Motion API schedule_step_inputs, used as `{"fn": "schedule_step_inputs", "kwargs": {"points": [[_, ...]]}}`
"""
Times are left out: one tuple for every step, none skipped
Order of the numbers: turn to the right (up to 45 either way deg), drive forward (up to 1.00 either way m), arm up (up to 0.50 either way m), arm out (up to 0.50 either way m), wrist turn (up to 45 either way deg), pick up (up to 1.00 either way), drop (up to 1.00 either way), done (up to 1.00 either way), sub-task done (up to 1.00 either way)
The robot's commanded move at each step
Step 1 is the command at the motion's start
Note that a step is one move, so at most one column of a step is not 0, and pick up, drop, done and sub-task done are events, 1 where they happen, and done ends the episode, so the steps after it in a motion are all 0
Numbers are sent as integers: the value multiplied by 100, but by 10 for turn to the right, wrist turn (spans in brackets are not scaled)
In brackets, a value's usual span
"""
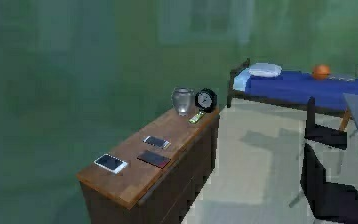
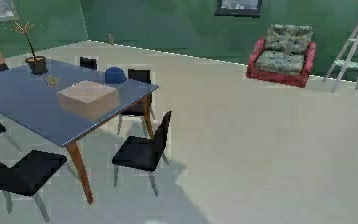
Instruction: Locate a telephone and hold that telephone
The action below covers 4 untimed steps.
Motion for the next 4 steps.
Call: {"fn": "schedule_step_inputs", "kwargs": {"points": [[300, 0, 0, 0, 0, 0, 0, 0, 0], [0, 15, 0, 0, 0, 0, 0, 0, 0], [-450, 0, 0, 0, 0, 0, 0, 0, 0], [-450, 0, 0, 0, 0, 0, 0, 0, 0]]}}
